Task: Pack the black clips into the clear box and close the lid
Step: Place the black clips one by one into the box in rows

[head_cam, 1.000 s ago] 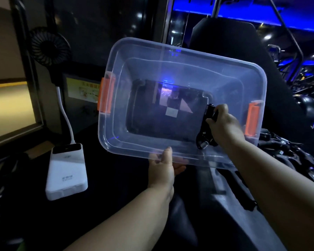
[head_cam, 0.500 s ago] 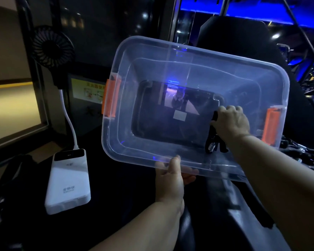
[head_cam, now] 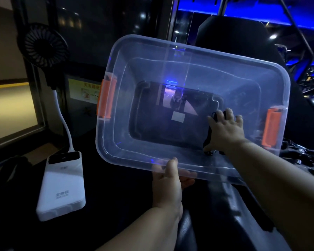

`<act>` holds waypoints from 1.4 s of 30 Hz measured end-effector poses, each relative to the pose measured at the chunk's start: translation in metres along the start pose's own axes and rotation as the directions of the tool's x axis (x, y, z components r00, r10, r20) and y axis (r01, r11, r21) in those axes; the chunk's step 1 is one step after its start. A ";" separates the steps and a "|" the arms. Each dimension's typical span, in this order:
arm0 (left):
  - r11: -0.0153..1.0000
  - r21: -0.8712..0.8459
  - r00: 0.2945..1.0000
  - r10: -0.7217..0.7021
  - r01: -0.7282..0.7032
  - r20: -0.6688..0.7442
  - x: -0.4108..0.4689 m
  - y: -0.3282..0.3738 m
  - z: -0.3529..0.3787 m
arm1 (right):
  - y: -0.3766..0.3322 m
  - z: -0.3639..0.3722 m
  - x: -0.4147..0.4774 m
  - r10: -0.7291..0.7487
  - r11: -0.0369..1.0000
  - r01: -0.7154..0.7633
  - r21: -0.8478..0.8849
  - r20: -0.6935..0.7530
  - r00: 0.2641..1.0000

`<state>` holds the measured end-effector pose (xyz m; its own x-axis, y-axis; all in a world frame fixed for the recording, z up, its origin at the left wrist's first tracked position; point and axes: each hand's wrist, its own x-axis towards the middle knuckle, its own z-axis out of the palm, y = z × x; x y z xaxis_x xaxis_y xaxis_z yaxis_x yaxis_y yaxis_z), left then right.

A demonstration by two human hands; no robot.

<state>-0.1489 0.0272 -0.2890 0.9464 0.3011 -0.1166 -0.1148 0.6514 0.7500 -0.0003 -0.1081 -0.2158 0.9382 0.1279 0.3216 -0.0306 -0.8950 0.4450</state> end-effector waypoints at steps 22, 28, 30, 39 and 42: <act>0.999 -0.025 0.999 0.025 -0.025 0.024 -0.004 0.002 0.000 | -0.003 0.007 0.006 -0.024 0.990 0.029 -0.137 0.038 0.999; 1.000 -0.011 0.999 0.019 -0.018 0.030 -0.004 0.003 -0.001 | 0.004 0.001 0.002 -0.058 0.988 0.068 -0.137 0.071 0.996; 1.000 -0.012 0.999 0.024 -0.024 0.021 -0.003 0.001 -0.001 | 0.007 -0.002 0.001 -0.072 0.988 0.080 -0.132 0.063 0.995; 0.998 0.023 0.998 0.050 -0.051 0.043 0.001 -0.002 -0.003 | 0.026 -0.026 -0.018 -0.035 0.997 0.039 0.062 -0.065 0.997; 0.998 0.035 0.998 0.042 -0.043 0.037 0.000 -0.001 -0.003 | 0.035 -0.035 -0.042 -0.017 0.977 0.059 0.205 -0.197 0.980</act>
<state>-0.1497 0.0289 -0.2915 0.9513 0.3023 -0.0607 -0.1454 0.6132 0.7764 -0.0533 -0.1297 -0.1845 0.8523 0.2251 0.4722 0.0957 -0.9546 0.2823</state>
